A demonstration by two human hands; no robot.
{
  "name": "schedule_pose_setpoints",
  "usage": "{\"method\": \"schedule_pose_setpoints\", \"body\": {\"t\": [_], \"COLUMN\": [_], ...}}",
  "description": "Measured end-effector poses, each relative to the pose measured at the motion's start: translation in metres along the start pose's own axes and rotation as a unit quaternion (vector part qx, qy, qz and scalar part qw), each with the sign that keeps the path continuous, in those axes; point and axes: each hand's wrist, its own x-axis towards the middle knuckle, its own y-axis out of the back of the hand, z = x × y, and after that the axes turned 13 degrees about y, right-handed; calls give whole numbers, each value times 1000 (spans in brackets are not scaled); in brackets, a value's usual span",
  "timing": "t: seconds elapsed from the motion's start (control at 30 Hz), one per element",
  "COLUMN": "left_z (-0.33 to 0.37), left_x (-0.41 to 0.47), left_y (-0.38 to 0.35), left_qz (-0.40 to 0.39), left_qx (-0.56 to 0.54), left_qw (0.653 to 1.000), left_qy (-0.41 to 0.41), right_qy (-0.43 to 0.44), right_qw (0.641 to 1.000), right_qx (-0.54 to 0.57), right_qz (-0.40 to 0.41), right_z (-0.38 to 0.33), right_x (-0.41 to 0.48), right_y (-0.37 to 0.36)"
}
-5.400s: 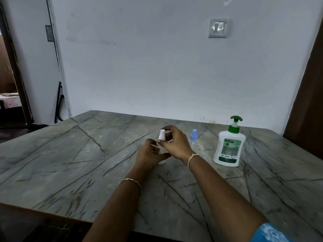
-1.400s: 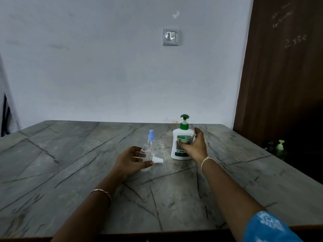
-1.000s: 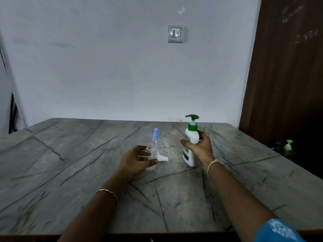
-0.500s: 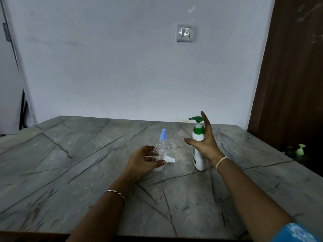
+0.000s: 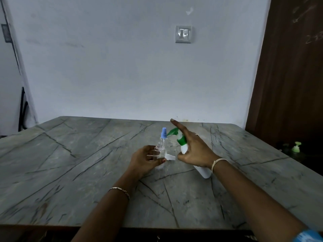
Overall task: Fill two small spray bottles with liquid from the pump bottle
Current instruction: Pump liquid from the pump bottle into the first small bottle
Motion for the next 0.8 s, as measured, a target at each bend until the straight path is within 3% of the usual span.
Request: {"method": "schedule_pose_setpoints", "body": {"t": [0.33,0.8], "left_z": [0,1], "left_x": [-1,-1], "left_y": [1,0], "left_qz": [-5,8], "left_qx": [-2,18], "left_qw": [1000,1000], "left_qy": [0,-12], "right_qy": [19,27], "right_qw": [995,984], "right_qx": [-87,-115], "right_qz": [-51,-133], "right_z": [0,-2], "right_x": [7,3], "right_y": [-15,-10]}}
